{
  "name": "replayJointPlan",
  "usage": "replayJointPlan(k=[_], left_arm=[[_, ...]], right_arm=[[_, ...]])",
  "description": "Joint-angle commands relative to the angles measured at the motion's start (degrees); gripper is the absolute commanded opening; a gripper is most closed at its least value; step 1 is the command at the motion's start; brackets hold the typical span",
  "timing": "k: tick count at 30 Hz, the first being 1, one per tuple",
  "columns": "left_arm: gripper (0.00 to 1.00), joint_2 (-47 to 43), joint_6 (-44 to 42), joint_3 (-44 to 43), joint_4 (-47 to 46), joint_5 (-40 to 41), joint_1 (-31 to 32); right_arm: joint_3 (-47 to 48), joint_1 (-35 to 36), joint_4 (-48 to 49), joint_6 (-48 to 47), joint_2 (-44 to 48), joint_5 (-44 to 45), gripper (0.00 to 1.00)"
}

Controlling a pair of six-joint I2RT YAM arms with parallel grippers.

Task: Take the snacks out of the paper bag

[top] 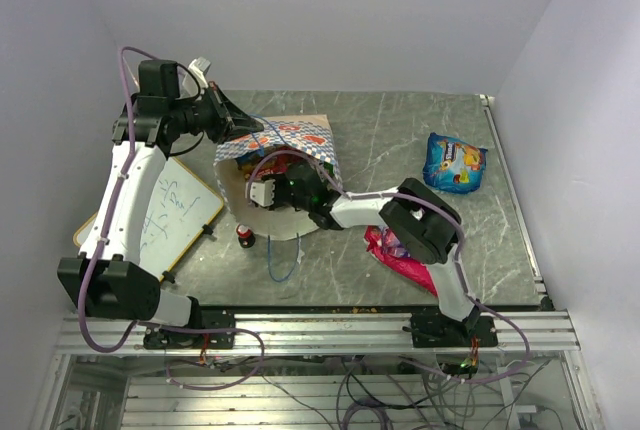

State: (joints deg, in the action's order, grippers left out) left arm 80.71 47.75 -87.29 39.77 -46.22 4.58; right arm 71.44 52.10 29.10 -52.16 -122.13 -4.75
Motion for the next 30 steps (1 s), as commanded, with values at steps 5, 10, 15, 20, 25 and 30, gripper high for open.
replayJointPlan(k=[5,10,15,20,25,30], left_arm=[[0.07,0.2,0.6,-1.1,-0.6,-0.7,0.1],[0.07,-0.7,2.4,-0.6,-2.5,-0.1,0.1],[0.07,-2.2,3.8,0.2,-4.5,0.6,0.1],[0.07,-4.6,7.0,3.8,-8.8,1.3,0.1],[0.07,-5.8,9.9,6.1,-11.9,1.8,0.1],[0.07,-5.6,10.9,6.4,-13.4,2.3,0.1]], right_arm=[[0.6,-1.4,0.2,4.3,3.3,-2.4,0.11],[-1.5,-0.9,-2.6,4.9,8.1,-4.7,0.0],[-3.6,0.0,-5.3,8.4,13.8,-5.4,0.0],[-4.9,0.6,-9.8,18.3,20.1,-7.2,0.0],[-6.0,1.6,-19.0,28.7,27.2,-7.0,0.0],[-7.3,1.9,-29.6,36.9,37.9,-4.2,0.0]])
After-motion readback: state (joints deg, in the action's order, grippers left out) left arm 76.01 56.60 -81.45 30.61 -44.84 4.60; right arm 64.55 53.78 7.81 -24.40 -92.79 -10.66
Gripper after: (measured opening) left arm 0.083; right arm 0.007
